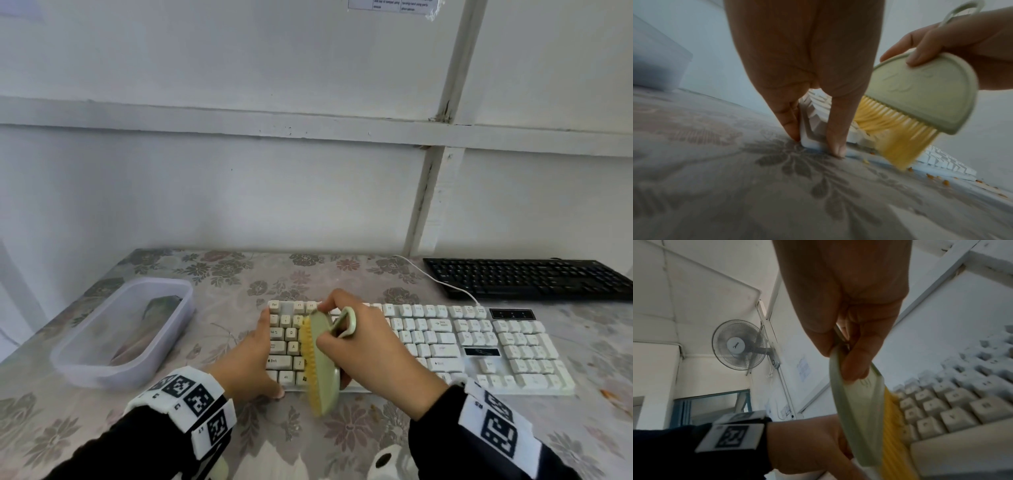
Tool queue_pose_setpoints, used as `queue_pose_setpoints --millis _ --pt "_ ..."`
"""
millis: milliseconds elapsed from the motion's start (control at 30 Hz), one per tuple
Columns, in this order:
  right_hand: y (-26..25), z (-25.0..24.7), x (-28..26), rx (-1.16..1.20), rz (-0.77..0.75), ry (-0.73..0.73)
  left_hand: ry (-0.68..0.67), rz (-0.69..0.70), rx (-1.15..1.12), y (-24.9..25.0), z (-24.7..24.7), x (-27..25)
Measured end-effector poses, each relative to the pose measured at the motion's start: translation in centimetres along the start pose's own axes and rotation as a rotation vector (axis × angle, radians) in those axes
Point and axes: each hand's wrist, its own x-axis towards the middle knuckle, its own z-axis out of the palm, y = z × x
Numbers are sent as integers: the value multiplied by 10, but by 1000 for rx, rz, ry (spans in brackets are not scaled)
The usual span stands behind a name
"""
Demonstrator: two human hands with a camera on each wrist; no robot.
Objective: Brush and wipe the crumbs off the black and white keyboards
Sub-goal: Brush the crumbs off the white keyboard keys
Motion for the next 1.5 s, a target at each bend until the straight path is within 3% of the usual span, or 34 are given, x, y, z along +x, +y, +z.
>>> queue_pose_setpoints --millis 200,500,767,1133,1333,1500 --pt "-4 -7 18 2 -54 190 -2 9 -2 -2 0 0" --pt "-1 -4 -7 -6 35 -66 -11 0 9 -1 -1 0" --pt "-16 -4 29 40 -65 139 -28 10 15 -5 -2 2" --pt "-7 10 9 14 18 -42 -15 15 21 -1 -2 1" --pt "-11 2 28 12 -36 141 -35 4 16 -2 -3 0" --pt "-2 9 11 4 8 -10 -29 5 1 -5 -1 3"
